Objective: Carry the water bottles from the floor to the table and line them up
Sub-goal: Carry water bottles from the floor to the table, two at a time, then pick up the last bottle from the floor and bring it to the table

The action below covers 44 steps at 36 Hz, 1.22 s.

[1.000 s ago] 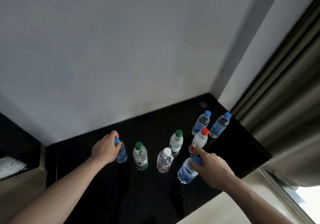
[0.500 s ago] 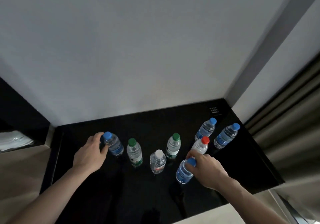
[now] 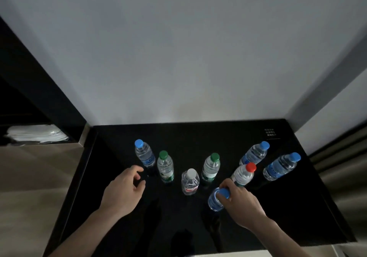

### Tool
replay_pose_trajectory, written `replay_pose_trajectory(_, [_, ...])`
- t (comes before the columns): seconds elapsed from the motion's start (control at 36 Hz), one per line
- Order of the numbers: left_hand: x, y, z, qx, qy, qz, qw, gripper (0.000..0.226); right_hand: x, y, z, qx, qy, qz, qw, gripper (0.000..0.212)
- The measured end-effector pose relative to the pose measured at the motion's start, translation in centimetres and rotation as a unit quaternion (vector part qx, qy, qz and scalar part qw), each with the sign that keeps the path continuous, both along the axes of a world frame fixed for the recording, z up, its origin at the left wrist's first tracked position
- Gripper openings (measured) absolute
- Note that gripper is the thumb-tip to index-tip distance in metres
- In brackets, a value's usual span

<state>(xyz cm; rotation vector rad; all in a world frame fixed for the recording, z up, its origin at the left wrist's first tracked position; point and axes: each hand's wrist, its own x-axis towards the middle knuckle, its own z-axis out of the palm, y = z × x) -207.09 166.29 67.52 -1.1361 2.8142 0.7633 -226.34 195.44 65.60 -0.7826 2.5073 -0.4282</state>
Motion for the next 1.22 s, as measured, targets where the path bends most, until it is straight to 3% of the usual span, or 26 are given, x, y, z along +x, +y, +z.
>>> replay_pose_trajectory(0.14, [0.2, 0.4, 0.6, -0.003, 0.002, -0.009, 1.000, 0.035, 0.2, 0.1, -0.1, -0.007, -0.006, -0.039, 0.999, 0.022])
replay_pose_trajectory(0.31, [1.0, 0.4, 1.5, -0.002, 0.004, -0.039, 0.999, 0.026, 1.2, 0.5, 1.7, 0.003, 0.030, -0.080, 0.996, 0.041])
replay_pose_trajectory(0.44, [3.9, -1.1, 2.7, 0.007, 0.021, -0.050, 0.999, 0.018, 4.4, -2.0, 4.7, -0.064, 0.069, -0.075, 0.993, 0.034])
replay_pose_trajectory(0.61, [12.0, -4.6, 3.8, 0.000, 0.055, -0.032, 0.998, 0.019, 11.9, -9.5, 7.1, -0.165, 0.069, 0.003, 0.984, 0.022])
replay_pose_trajectory(0.89, [32.5, -13.2, 3.8, -0.013, 0.110, 0.055, 0.992, 0.029, 29.1, -25.5, 7.1, -0.142, -0.009, 0.215, 0.966, 0.033])
replay_pose_trajectory(0.97, [38.8, -15.1, 4.0, -0.067, 0.102, 0.082, 0.989, 0.019, 34.3, -30.1, 7.2, -0.136, -0.024, 0.286, 0.948, 0.040])
replay_pose_trajectory(1.03, [42.5, -15.9, 4.5, -0.098, 0.096, 0.087, 0.987, 0.023, 37.4, -32.9, 7.5, -0.127, -0.034, 0.333, 0.934, 0.045])
replay_pose_trajectory(1.22, [55.9, -18.8, 5.2, -0.078, 0.030, 0.232, 0.969, 0.039, 48.2, -43.3, 8.5, -0.103, -0.022, 0.488, 0.866, 0.058])
